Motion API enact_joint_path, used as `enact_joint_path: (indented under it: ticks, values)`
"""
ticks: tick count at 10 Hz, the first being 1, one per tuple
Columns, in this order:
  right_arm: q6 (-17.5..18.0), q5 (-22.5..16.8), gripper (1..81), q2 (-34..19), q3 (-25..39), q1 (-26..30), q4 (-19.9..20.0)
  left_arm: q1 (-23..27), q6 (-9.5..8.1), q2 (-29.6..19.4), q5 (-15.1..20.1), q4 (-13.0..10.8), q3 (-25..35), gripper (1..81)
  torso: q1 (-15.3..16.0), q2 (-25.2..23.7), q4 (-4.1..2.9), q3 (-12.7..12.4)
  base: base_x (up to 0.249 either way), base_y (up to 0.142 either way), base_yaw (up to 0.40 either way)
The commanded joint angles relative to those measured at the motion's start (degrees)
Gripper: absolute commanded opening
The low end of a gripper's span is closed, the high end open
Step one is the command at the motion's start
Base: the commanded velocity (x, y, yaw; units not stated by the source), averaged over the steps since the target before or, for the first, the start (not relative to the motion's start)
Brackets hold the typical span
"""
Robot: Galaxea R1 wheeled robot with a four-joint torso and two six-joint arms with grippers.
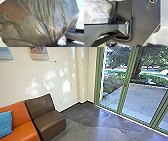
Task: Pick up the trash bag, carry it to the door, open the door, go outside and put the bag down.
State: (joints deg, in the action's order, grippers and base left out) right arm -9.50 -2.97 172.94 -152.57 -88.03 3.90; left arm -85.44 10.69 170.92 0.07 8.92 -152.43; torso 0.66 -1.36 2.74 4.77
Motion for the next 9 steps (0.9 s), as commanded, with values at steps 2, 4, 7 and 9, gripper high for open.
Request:
enact_joint_path:
  ticks: [2, 4, 7, 9]
  values:
    - [-0.35, -3.35, 81.1, 0.24, 0.0, 1.93, -0.12, 2.43, 0.47, -0.23, 3.35, -0.49, 0.03, 1.0, 0.0, 0.0, 0.0, 0.0, 0.0, 0.0, -0.197]
    - [-0.17, -3.44, 81.1, 0.15, 0.09, 2.19, -0.3, 2.43, 0.56, -0.14, 3.35, -0.49, 0.11, 1.0, 0.0, 0.0, 0.0, 0.0, 0.0, 0.0, -0.2]
    - [-0.35, -3.79, 81.1, 0.42, 0.0, 2.28, -0.21, 2.42, 0.56, -0.23, 3.35, -0.49, 0.03, 1.0, 0.0, 0.0, 0.0, 0.0, 0.0, 0.0, -0.21]
    - [-0.44, -3.44, 81.1, 0.59, -0.18, 1.93, -0.82, 2.42, 0.56, -0.05, 3.35, -0.49, 0.11, 1.0, 0.0, 0.0, 0.0, 0.0, 0.0, 0.0, -0.227]
